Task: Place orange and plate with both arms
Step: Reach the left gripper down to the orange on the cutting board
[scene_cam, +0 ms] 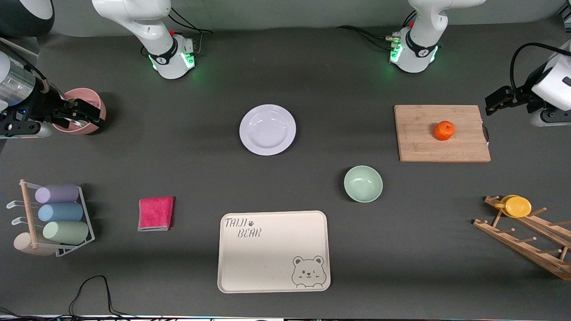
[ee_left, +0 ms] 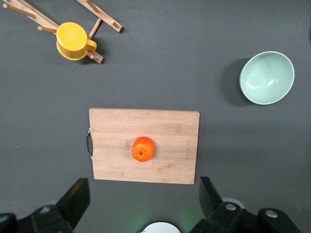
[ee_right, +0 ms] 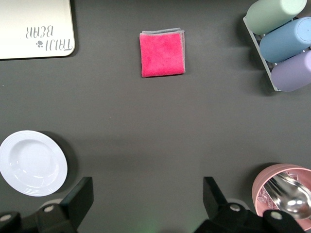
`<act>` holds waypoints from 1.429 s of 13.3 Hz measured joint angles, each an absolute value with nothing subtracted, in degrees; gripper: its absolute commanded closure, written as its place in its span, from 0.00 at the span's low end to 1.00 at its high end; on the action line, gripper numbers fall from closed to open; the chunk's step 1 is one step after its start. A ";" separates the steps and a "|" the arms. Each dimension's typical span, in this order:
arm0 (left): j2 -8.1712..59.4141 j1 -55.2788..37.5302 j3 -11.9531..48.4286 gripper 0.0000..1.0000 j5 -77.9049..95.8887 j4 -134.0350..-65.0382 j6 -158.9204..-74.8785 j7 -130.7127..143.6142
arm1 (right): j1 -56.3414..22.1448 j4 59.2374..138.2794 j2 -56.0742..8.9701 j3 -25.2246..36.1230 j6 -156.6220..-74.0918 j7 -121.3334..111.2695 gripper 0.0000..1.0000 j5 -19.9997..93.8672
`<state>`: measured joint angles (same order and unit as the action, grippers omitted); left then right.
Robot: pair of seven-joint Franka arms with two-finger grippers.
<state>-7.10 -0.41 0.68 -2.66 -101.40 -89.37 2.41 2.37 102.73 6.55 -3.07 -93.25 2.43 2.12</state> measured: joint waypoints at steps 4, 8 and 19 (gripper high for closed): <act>-7.06 -0.92 0.39 0.00 -2.65 -101.29 -89.29 2.11 | 2.36 102.74 6.54 -3.07 -93.24 2.43 0.00 2.11; -6.74 -1.14 0.31 0.00 -2.66 -101.15 -87.60 2.08 | 2.31 102.75 6.40 -3.07 -93.23 2.47 0.00 2.11; -24.28 1.95 -2.05 0.00 -3.93 -127.71 -93.71 0.41 | 0.95 102.81 4.66 -3.32 -93.22 3.93 0.00 2.12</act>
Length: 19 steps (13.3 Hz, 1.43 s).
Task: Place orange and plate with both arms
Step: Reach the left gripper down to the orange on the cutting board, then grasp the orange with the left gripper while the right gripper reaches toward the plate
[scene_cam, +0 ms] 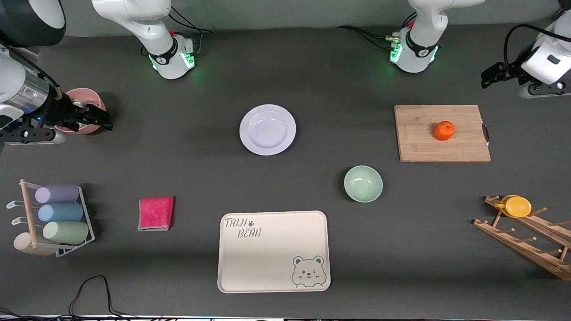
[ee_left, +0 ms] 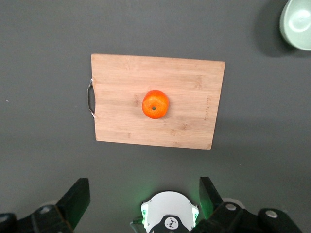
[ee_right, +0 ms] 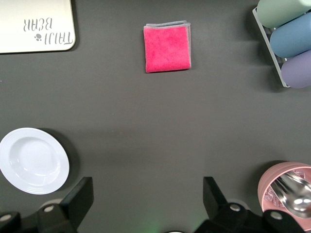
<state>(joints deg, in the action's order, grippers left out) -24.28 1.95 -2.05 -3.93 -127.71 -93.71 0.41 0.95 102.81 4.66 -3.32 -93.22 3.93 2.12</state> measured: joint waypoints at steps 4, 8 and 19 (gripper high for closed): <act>-25.66 2.14 -2.48 0.00 -3.96 -141.08 -107.39 0.36 | 0.57 102.81 4.03 -3.32 -93.48 3.96 0.00 2.11; -21.48 2.15 -2.47 0.00 -3.97 -150.33 -121.39 0.35 | 0.57 102.79 3.77 -3.31 -93.60 3.97 0.00 2.11; -5.89 3.76 -2.49 0.00 -3.99 -153.80 -140.94 -0.61 | 0.62 103.18 1.60 -3.24 -94.97 4.27 0.00 4.40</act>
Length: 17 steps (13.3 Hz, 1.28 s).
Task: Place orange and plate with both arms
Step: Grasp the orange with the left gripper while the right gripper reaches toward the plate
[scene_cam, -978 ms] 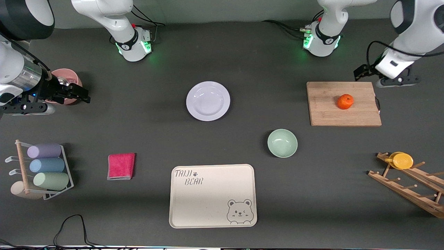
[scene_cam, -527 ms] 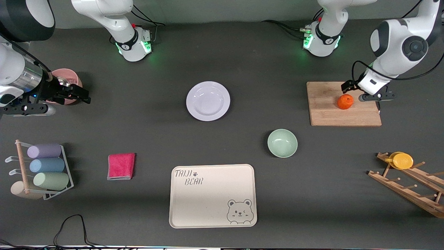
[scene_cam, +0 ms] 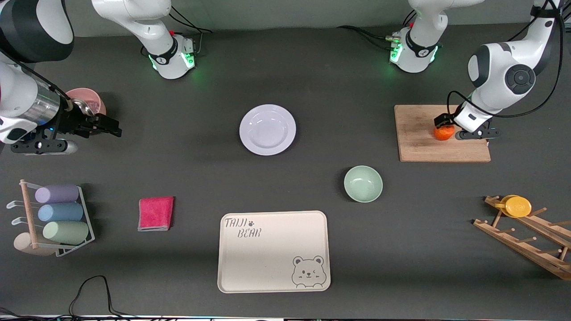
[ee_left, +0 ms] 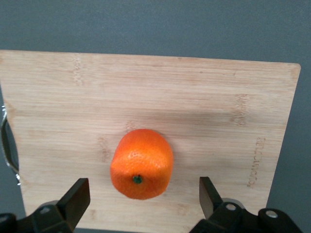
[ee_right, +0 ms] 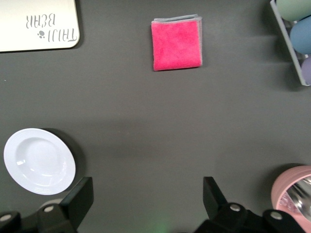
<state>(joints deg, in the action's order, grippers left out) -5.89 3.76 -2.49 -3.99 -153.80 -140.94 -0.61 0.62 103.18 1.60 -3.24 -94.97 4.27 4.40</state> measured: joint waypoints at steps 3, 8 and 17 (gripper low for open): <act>-2.58 5.95 -2.51 0.00 -3.99 -154.33 -145.05 -4.31 | 0.68 103.49 0.73 -3.24 -95.92 4.35 0.00 4.60; 0.07 6.73 -2.50 0.00 -3.89 -154.33 -146.91 -5.37 | 0.50 103.81 0.43 -3.25 -97.54 4.35 0.00 4.72; 1.72 6.72 -2.30 1.00 0.47 -154.33 -147.77 -5.33 | 0.37 106.06 0.42 -3.26 -99.45 4.37 0.00 7.23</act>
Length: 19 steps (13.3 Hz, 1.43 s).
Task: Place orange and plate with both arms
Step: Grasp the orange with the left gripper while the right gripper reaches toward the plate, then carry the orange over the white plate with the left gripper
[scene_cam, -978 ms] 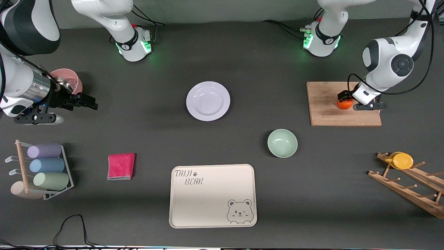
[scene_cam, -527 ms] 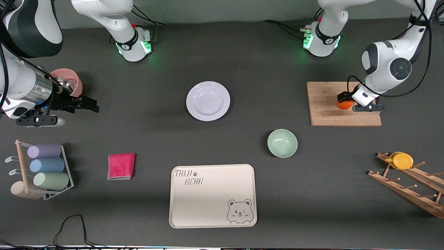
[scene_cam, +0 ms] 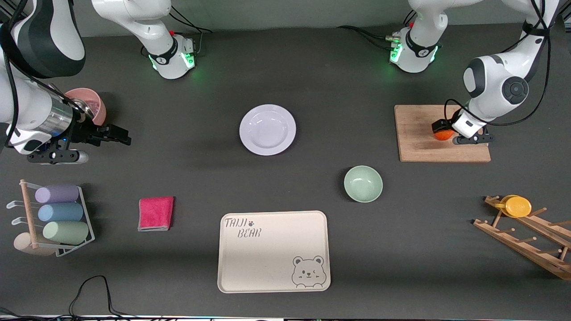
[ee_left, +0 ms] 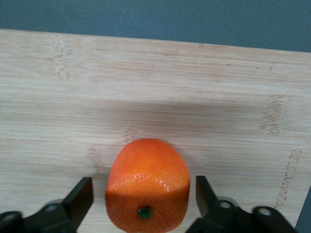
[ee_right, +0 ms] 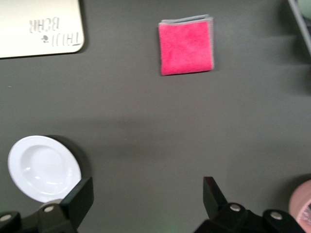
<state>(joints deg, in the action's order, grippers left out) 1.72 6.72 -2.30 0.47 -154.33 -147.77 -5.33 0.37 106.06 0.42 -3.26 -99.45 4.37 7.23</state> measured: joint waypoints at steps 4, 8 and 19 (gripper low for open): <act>1.44 6.72 -2.16 1.00 0.65 -154.02 -147.84 -5.33 | -0.30 108.66 0.31 -3.23 -102.65 4.37 0.00 13.55; -3.50 6.61 0.93 1.00 0.77 -149.39 -139.79 -5.31 | -3.49 112.07 -0.68 -3.29 -106.29 4.50 0.00 16.43; -5.38 2.92 3.89 1.00 1.76 -97.20 -83.73 -2.65 | -4.35 122.43 -3.64 -0.94 -111.63 -5.85 0.00 40.39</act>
